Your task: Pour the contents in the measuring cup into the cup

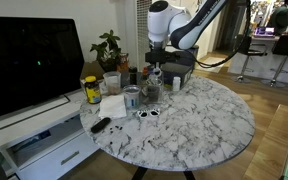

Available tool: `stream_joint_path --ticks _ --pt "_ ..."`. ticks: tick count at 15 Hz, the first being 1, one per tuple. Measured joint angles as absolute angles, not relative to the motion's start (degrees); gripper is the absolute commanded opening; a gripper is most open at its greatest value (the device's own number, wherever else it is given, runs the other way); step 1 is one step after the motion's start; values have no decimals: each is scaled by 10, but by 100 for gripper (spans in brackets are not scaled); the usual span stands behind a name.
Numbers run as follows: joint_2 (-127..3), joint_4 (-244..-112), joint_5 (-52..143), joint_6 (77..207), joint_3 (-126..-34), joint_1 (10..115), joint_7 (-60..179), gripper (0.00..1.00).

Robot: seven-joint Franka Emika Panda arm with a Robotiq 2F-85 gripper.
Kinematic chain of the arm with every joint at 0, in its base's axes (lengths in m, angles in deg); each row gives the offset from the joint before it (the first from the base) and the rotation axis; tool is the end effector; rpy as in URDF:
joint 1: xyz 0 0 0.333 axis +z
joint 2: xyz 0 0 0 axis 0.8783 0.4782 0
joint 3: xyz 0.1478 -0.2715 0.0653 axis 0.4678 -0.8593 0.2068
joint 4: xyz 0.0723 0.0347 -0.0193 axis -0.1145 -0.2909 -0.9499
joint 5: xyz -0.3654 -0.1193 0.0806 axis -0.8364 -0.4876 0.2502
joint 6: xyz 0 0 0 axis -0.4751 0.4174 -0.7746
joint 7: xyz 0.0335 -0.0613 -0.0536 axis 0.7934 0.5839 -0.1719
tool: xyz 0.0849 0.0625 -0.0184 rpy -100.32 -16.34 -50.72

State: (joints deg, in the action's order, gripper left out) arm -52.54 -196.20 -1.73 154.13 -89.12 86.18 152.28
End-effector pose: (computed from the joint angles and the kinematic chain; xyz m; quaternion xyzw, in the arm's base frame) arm 0.6207 0.1489 0.2745 0.8810 -0.3529 0.2924 0.1175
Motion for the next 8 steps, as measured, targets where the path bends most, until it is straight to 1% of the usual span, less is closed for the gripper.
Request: stream_joint_path --ticks 8 --pt "-525 -1960 -122 1421 -818 851 1626 5"
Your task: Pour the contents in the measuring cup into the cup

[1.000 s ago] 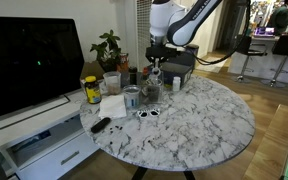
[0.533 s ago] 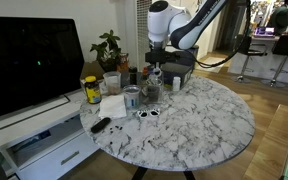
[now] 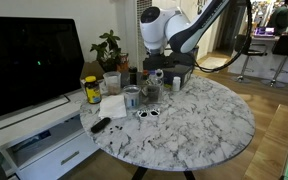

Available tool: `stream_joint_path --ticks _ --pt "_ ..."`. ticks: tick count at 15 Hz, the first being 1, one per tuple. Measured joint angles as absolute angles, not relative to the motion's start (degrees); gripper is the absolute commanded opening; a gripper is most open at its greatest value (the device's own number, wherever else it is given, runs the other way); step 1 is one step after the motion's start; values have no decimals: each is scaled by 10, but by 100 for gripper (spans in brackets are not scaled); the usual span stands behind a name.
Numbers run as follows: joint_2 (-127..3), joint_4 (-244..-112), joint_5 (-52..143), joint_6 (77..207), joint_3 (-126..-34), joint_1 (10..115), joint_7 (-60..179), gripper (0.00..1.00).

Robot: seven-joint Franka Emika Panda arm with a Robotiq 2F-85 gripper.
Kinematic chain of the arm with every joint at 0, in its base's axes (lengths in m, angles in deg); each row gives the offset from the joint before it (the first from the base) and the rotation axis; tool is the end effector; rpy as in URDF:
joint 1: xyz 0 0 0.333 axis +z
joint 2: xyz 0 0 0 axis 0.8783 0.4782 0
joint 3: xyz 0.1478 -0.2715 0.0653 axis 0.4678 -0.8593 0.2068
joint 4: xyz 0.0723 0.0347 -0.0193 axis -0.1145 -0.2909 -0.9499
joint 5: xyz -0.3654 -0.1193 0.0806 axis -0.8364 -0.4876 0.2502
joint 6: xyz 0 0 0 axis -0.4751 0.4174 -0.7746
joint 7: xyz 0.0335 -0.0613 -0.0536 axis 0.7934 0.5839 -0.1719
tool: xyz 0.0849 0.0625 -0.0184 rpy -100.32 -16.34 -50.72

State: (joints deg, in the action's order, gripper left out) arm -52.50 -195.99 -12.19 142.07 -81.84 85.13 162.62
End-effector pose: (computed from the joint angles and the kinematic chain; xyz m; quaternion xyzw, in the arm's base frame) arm 0.5994 0.1846 0.2604 0.8600 -0.3493 0.3231 0.1841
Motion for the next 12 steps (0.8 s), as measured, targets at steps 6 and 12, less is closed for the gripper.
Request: stream_joint_path --ticks 6,12 --pt "-516 -1940 -181 1355 -778 839 1670 5" --pt "-487 -1912 -210 1338 -756 823 1680 5"
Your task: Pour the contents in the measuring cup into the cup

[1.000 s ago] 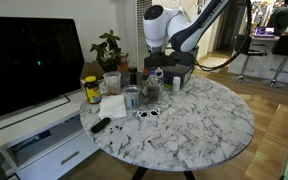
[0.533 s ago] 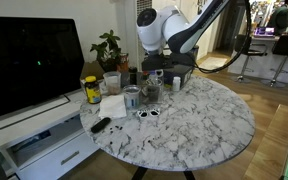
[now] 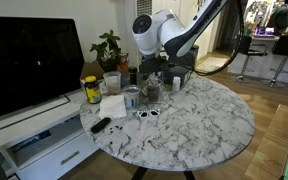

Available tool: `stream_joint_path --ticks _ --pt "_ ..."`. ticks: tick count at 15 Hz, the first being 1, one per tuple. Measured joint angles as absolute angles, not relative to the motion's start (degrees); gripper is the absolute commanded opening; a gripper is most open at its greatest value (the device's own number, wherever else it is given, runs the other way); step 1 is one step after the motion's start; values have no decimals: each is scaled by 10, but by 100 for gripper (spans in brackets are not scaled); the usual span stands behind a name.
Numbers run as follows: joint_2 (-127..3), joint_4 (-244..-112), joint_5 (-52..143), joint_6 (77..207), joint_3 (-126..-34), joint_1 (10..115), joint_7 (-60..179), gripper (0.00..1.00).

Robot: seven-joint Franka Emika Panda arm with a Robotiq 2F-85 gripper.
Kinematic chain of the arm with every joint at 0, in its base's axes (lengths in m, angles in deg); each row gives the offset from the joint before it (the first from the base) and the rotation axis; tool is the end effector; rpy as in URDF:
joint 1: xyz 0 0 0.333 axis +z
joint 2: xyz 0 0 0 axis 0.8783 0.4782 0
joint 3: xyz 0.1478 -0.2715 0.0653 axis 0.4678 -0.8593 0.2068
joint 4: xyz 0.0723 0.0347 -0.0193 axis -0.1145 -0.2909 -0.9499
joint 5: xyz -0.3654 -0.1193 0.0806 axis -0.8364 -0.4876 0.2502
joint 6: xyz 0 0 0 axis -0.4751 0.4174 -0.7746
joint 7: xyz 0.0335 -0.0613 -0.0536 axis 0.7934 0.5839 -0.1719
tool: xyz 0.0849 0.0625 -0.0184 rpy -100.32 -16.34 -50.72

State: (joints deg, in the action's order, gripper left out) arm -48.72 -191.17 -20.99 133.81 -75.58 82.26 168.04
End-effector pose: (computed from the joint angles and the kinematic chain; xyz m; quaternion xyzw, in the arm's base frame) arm 0.6101 0.2042 0.2505 0.8372 -0.3350 0.3705 0.2225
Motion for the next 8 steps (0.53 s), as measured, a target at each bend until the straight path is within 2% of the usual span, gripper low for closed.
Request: stream_joint_path --ticks 8 --pt "-469 -1889 -267 1329 -746 817 1713 5"
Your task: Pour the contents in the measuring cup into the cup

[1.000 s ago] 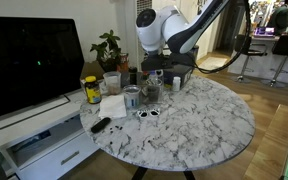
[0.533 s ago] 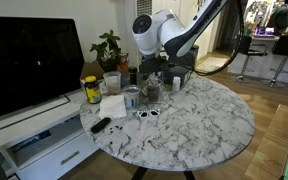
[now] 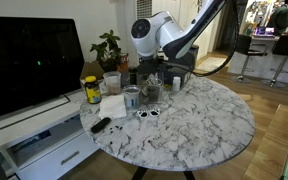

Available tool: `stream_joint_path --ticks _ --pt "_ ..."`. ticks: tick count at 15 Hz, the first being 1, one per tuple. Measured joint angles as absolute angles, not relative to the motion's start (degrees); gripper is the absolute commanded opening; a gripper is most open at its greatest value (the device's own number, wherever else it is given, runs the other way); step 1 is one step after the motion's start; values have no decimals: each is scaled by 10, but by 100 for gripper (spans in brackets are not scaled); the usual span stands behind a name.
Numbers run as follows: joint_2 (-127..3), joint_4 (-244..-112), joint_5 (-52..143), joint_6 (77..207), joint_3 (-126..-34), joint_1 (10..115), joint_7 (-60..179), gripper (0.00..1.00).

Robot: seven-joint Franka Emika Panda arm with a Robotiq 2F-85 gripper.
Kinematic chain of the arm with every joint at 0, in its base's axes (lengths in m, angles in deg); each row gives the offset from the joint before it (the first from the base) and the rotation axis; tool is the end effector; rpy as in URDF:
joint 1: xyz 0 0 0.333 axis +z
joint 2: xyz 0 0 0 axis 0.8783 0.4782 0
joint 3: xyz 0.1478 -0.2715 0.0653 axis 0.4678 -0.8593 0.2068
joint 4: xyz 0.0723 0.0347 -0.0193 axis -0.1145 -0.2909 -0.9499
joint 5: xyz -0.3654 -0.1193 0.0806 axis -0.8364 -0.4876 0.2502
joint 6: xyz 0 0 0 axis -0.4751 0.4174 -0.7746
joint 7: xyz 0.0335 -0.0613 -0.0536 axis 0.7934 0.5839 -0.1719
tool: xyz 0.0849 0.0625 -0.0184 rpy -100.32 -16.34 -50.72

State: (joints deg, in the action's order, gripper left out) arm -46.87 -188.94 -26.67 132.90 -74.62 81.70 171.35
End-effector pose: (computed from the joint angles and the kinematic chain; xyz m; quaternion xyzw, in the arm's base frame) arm 0.6203 0.2088 0.2479 0.8253 -0.3229 0.4067 0.2217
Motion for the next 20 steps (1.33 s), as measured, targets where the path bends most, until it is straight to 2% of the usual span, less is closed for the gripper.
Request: stream_joint_path --ticks 12,20 --pt "-469 -1889 -320 1243 -712 811 1763 5" --pt "-566 -1947 -169 1283 -676 741 1665 5"
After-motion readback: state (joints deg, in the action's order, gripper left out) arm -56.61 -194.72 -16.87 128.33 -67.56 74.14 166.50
